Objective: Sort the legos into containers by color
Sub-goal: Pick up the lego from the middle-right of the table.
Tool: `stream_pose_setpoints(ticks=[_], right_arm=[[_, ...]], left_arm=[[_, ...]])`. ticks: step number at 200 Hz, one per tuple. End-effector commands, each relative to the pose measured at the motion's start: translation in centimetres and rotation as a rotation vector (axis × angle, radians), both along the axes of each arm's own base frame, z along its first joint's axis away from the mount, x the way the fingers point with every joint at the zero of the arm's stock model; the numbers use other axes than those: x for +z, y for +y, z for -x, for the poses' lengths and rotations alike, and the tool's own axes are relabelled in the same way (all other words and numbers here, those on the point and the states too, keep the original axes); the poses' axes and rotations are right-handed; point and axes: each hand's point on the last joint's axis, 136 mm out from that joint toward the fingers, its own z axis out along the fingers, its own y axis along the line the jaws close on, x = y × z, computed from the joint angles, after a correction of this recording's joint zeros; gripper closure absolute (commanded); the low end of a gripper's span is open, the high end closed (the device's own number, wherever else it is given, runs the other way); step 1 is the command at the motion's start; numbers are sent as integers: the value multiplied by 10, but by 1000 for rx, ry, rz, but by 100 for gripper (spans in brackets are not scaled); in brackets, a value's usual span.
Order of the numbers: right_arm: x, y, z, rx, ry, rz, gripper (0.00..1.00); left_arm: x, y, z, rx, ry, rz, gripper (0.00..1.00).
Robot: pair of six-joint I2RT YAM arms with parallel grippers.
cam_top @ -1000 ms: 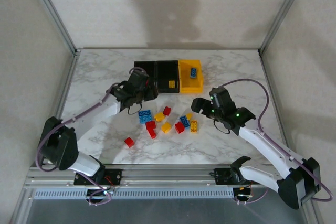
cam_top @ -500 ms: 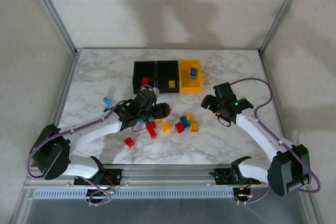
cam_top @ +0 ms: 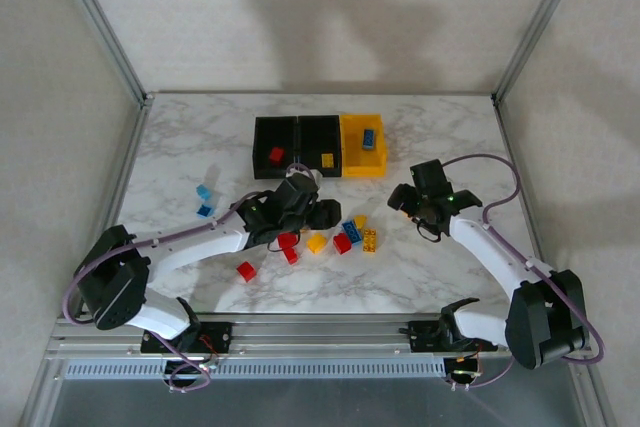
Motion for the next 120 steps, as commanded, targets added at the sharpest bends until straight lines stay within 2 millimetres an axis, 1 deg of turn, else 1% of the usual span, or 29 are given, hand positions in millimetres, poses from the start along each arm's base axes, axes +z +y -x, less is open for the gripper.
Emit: stream_pose_setpoints(ticks=[1, 26, 51, 86, 111, 120], right_arm=[[-4, 4, 0, 13, -3, -25, 14], [-7, 2, 0, 8, 0, -10, 14], [-13, -3, -5, -8, 19, 30, 13], [-35, -17, -18, -59, 76, 80, 14], [-49, -22, -30, -83, 104, 92, 21], [-51, -22, -35, -88, 108, 93, 23]], left_arm=[[-5, 11, 0, 54, 8, -40, 36], [-10, 21, 2, 87, 17, -73, 35], [-14, 20, 3, 83, 30, -76, 35], [-11, 18, 3, 81, 24, -60, 35], [-12, 18, 3, 82, 26, -57, 35], [-14, 18, 3, 83, 28, -63, 35]])
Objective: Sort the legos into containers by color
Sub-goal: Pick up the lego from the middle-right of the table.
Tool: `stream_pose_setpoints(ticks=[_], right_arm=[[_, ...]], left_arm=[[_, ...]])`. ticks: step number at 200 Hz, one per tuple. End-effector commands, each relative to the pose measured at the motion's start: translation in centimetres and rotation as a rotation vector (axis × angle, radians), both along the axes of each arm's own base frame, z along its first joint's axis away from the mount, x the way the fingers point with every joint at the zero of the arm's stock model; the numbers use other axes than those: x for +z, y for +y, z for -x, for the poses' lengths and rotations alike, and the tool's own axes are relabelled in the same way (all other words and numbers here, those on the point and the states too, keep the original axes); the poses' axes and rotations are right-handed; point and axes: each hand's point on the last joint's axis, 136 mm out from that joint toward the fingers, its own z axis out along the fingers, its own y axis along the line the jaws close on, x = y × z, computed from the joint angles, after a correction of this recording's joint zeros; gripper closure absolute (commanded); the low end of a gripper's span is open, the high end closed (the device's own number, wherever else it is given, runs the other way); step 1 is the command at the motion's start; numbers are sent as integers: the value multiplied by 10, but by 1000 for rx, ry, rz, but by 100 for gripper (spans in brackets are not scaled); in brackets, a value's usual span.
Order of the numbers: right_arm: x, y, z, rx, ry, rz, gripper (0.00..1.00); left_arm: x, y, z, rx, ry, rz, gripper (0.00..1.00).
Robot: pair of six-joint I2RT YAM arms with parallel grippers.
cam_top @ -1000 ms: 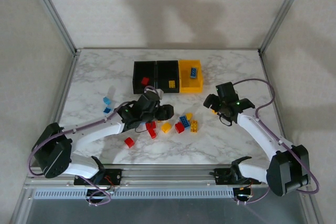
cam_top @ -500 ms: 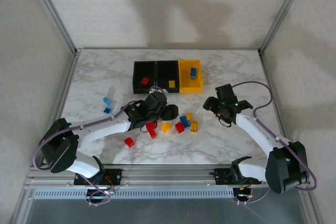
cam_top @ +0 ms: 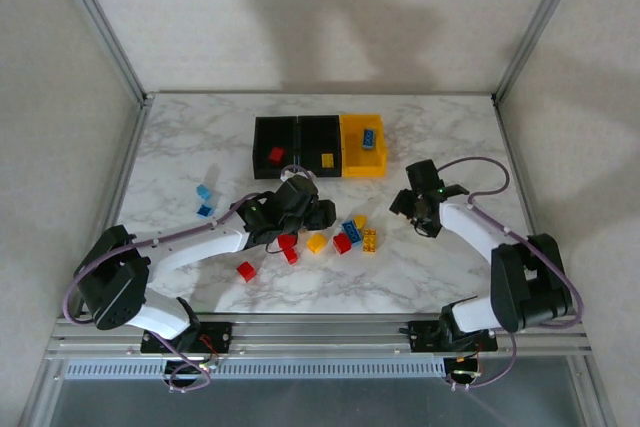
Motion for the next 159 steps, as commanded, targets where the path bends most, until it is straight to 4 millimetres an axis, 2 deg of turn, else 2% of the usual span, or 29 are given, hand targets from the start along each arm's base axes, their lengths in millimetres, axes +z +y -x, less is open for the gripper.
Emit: stream_pose_setpoints(ticks=[1, 33, 68, 75, 88, 108, 125, 147, 159], right_arm=[[4, -2, -24, -19, -39, 17, 23], [-7, 1, -39, -6, -24, 23, 32], [-18, -2, -45, -6, 1, 27, 52], [-18, -3, -46, -7, 2, 34, 58], [-15, -5, -46, -6, -6, 46, 63], [-2, -9, -45, -2, -29, 74, 70], [16, -7, -46, 22, -60, 89, 71], [44, 7, -49, 67, -119, 66, 71], [59, 23, -52, 110, -156, 41, 70]], left_arm=[[-5, 4, 5, 11, 7, -18, 35], [-11, 6, 6, 14, 19, -30, 35], [-12, 4, 5, 12, 22, -24, 35], [-11, 3, 5, 11, 22, -21, 36], [-11, 2, 4, 10, 20, -21, 36], [-14, 4, 2, 21, 24, -44, 35], [-17, 7, -2, 42, 26, -69, 35], [-12, 15, -10, 89, 11, -60, 35], [-9, 22, -14, 120, 8, -44, 35]])
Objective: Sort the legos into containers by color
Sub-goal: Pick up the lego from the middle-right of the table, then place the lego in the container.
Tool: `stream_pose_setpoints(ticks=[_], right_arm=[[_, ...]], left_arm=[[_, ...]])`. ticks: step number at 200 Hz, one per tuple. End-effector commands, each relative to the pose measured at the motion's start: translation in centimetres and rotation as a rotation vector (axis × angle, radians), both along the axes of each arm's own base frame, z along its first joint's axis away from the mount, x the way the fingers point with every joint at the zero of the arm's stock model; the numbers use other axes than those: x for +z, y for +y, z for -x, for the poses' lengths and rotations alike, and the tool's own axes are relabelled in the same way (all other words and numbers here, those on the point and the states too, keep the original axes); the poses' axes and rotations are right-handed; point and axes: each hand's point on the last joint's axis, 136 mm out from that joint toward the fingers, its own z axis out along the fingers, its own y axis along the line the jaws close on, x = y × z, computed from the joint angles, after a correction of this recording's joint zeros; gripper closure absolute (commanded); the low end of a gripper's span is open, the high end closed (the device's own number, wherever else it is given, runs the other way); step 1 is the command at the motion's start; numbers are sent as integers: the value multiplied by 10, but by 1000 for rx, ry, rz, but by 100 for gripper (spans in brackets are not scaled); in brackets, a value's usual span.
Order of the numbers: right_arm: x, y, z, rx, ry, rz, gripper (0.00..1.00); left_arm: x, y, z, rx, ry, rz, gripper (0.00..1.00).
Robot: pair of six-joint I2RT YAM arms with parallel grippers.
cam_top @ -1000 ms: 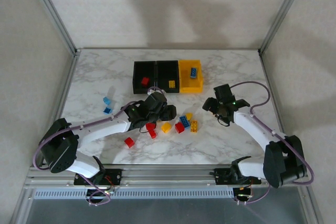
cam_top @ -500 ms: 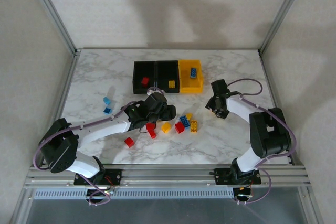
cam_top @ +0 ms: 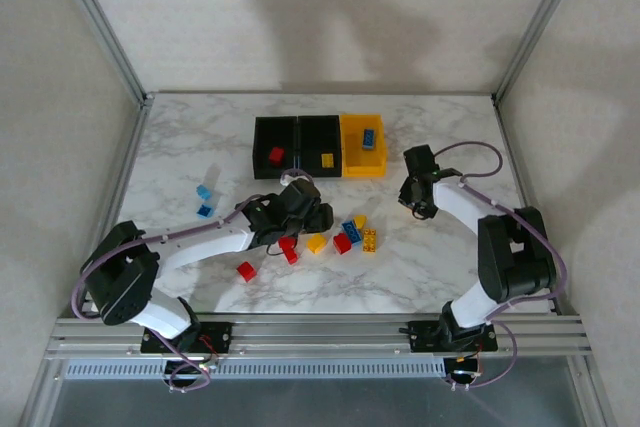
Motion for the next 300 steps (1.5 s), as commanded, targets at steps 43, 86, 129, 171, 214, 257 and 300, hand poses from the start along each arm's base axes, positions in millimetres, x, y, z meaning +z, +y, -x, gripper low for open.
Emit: stream_pose_setpoints(ticks=[43, 86, 129, 171, 214, 257, 300], right_arm=[[86, 89, -32, 245, -182, -60, 69], [99, 156, -61, 371, -207, -83, 69], [85, 209, -90, 458, -191, -111, 68], [61, 237, -109, 503, -151, -112, 68], [40, 251, -125, 525, -119, -104, 67], [27, 263, -139, 533, -101, -98, 65], [14, 270, -149, 523, -83, -108, 63]], left_arm=[[7, 53, -21, 207, -3, 8, 35], [13, 93, -14, 316, -12, 53, 36], [22, 115, -3, 357, -37, 77, 35], [28, 123, 0, 368, -51, 81, 35], [26, 124, 0, 372, -44, 78, 35], [25, 124, 0, 375, -49, 87, 35], [25, 128, 1, 384, -55, 79, 35]])
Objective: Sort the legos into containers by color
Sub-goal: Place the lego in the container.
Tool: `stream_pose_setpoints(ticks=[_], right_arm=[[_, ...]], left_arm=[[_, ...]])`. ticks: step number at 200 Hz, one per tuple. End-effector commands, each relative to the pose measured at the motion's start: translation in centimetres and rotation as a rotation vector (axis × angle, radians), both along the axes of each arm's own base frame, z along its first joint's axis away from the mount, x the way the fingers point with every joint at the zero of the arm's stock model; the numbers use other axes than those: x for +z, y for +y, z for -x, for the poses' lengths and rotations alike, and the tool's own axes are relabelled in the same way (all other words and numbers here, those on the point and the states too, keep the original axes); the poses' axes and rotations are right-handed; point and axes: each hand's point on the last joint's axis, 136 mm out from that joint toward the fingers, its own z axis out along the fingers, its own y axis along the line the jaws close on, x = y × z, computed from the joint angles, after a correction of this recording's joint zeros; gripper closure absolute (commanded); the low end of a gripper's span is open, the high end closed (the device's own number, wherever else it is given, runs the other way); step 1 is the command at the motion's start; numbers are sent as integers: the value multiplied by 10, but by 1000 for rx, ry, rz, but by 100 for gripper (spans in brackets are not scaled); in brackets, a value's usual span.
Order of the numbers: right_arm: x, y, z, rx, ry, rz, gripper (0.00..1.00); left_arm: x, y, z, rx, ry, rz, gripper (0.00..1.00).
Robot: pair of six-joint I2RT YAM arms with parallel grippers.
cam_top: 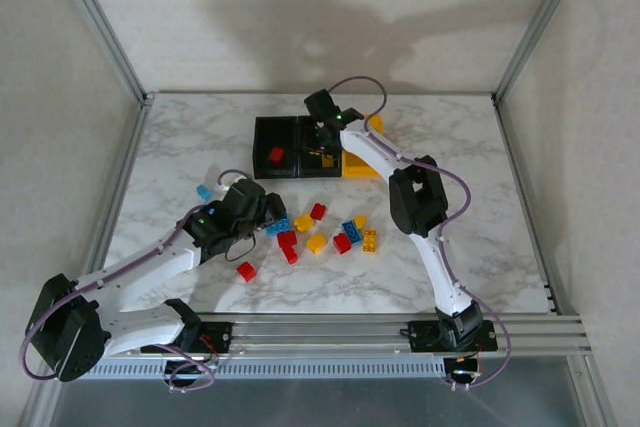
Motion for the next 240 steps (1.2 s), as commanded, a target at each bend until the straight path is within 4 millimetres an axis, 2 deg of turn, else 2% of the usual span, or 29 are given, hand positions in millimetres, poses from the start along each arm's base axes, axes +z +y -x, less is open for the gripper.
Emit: stream_pose_setpoints(ticks=[1, 35, 55, 93, 115, 140, 174, 206, 240], right_arm=[[-8, 6, 3, 14, 31, 8, 63], [-17, 7, 5, 13, 49, 3, 60], [-20, 7, 6, 12, 53, 4, 56], [-10, 5, 6, 6, 37, 2, 52], [11, 3, 7, 5, 0, -14, 51], [47, 0, 14, 9, -66, -46, 48], [90, -7, 34, 27, -143, -97, 42], [111, -21, 62, 40, -174, -125, 41], [116, -41, 103, 74, -184, -163, 40]], left_arm=[[-1, 12, 1, 44, -7, -16, 35], [-3, 15, 1, 48, -3, -26, 35], [-4, 15, 0, 47, -3, -29, 35], [-6, 12, -3, 42, 4, -31, 35], [-5, 13, -3, 45, 0, -28, 34], [-1, 13, -4, 45, -5, -28, 34], [4, 15, -5, 53, -6, -29, 34], [9, 16, -5, 63, -8, -33, 34], [12, 18, -6, 67, -2, -50, 34]])
